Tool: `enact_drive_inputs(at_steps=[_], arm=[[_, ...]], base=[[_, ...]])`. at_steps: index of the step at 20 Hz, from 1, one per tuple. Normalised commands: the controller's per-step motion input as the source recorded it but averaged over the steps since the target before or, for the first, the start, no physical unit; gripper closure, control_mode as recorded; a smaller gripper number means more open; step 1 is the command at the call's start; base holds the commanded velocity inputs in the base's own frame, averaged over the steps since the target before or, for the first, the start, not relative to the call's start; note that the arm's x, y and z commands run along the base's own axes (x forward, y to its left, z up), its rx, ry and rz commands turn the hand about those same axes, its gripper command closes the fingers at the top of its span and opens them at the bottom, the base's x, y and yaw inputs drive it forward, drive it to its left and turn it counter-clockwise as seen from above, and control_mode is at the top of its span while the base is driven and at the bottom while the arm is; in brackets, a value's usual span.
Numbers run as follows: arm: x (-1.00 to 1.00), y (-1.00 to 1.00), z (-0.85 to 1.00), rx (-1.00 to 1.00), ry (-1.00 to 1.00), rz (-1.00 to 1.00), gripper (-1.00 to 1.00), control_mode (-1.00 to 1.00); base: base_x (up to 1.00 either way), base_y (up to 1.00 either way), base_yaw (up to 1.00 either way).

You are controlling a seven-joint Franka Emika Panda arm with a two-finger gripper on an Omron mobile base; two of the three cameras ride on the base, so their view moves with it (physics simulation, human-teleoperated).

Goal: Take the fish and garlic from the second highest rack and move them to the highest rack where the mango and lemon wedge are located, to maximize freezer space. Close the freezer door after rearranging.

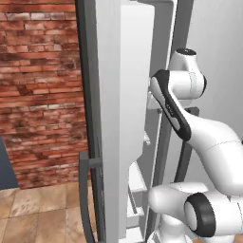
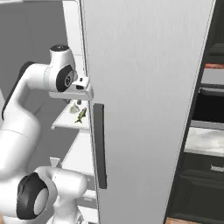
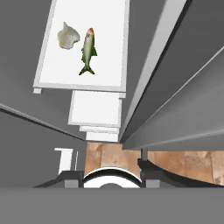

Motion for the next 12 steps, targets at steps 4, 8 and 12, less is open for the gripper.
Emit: enact_drive_inputs(at_steps=[4, 8, 12], arm=[[0.0, 0.0, 0.0, 0.0, -0.05, 0.0, -1.0, 1.0], [0.0, 0.0, 0.0, 0.0, 0.0, 0.0, -1.0, 1.0], [0.0, 0.0, 0.0, 0.0, 0.0, 0.0, -1.0, 1.0]], base=[[-0.18, -0.01, 0.0], [-0.5, -0.34, 0.32], [-0.24, -0.41, 0.61]])
